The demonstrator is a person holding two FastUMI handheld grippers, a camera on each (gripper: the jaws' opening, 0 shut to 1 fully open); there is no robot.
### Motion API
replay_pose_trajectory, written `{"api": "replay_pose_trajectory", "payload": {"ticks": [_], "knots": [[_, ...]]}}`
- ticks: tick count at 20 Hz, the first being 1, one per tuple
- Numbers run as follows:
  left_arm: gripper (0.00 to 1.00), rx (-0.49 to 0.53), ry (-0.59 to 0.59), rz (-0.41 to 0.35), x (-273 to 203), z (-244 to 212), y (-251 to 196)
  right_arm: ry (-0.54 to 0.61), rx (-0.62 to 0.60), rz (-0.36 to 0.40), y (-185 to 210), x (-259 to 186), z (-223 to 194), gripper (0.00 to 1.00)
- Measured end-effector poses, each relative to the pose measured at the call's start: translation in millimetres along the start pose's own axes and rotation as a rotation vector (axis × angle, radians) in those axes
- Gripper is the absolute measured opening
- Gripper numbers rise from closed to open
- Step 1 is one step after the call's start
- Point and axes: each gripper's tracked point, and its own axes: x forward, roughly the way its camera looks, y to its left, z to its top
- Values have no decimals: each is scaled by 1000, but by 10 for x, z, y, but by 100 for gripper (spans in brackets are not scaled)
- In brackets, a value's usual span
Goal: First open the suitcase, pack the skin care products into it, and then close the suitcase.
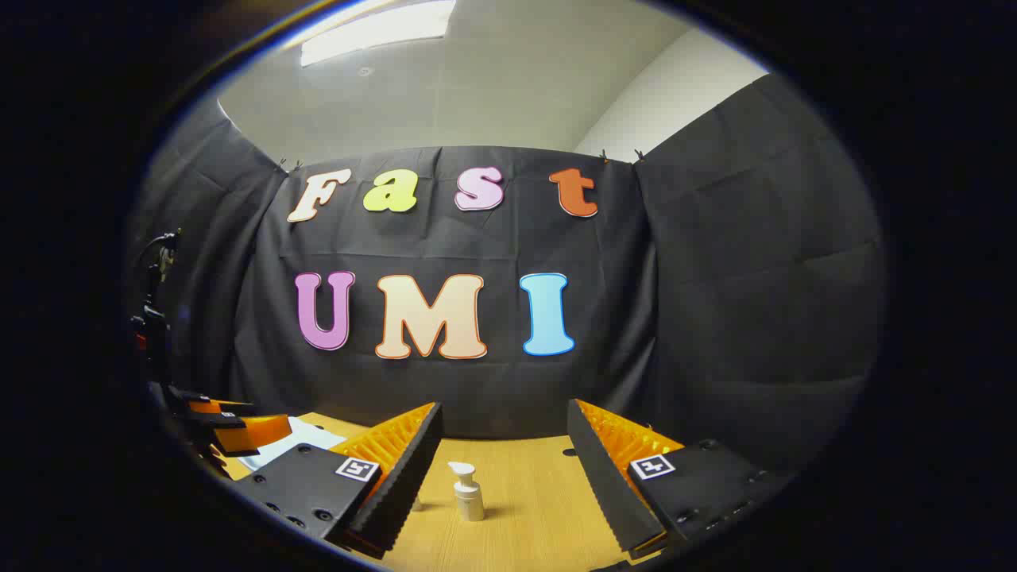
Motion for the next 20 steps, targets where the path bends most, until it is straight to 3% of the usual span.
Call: {"api": "replay_pose_trajectory", "payload": {"ticks": [7, 15, 20], "knots": [[94, -31, 63, 27, 188, -97, 105, 29, 32, 30, 37, 58, -131, 99], [94, -89, 275, 24, 964, -413, 272, 105, 38, 77, 89, 58, -382, 99], [95, -204, 458, 25, 1500, -783, 342, 148, 46, 95, 135, 4, -554, 99]]}}
